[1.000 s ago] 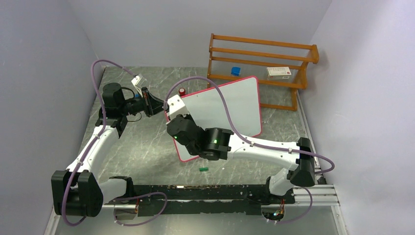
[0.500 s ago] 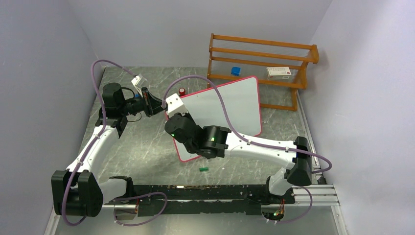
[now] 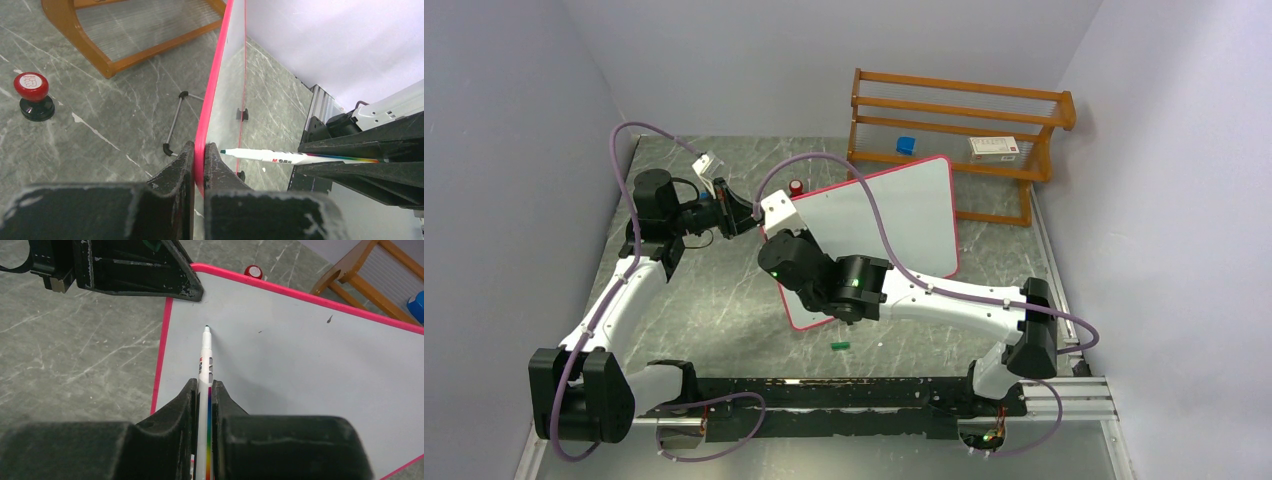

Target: Write a sentence on the whiteboard

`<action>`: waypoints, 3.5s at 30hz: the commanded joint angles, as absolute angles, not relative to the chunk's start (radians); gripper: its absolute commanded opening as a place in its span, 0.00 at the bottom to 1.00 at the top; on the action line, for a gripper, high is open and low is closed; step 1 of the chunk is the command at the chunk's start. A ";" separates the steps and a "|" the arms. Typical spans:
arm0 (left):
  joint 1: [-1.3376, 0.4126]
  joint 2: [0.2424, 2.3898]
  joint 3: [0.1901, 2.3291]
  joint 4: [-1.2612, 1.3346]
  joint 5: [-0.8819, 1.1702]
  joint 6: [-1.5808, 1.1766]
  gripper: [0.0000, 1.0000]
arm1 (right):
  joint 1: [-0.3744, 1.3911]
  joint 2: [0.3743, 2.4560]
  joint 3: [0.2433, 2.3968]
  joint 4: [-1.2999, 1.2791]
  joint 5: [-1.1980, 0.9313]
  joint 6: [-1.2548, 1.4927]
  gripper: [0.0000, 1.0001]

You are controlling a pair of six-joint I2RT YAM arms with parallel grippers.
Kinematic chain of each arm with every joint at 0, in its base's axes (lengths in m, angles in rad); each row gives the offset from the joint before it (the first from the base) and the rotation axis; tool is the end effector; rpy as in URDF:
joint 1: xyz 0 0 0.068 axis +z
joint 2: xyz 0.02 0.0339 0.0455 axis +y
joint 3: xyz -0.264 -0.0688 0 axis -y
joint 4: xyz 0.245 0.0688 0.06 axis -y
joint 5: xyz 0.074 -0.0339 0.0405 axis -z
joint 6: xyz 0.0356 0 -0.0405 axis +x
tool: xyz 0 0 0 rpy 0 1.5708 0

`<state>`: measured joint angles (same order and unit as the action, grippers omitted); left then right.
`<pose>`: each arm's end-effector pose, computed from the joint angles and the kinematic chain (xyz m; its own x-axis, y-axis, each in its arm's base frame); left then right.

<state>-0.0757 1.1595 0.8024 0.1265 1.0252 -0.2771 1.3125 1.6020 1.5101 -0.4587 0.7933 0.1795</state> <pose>0.2520 -0.0496 0.3049 -0.4570 -0.1077 -0.8829 0.7736 0.4419 -0.4543 0.1170 0.3436 0.3629 -0.2249 -0.3609 -0.9051 -0.4908 0.8444 -0.2147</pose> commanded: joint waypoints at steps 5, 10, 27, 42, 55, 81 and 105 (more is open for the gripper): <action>-0.091 1.165 0.783 0.107 1.022 -0.233 0.05 | 1.302 1.620 1.545 -0.453 0.805 0.183 0.00; -0.091 1.165 0.782 0.109 1.025 -0.234 0.05 | 1.298 1.625 1.543 -0.454 0.800 0.184 0.00; -0.091 1.165 0.781 0.114 1.028 -0.236 0.05 | 1.293 1.643 1.548 -0.500 0.782 0.204 0.00; -0.091 1.165 0.781 0.114 1.025 -0.238 0.05 | 1.295 1.647 1.540 -0.551 0.743 0.247 0.00; -0.091 1.161 0.778 0.119 1.022 -0.241 0.05 | 1.301 1.634 1.514 -0.591 0.710 0.300 0.00; -0.091 1.163 0.779 0.109 1.011 -0.235 0.05 | 1.329 1.615 1.503 -0.603 0.717 0.319 0.00; -0.091 1.163 0.779 0.107 1.016 -0.234 0.05 | 1.328 1.578 1.493 -0.447 0.836 0.212 0.00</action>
<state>-0.0757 1.1610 0.7994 0.1310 1.0183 -0.2787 1.3262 1.5772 1.4971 -0.4854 0.7982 0.2234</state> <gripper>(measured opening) 0.081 0.138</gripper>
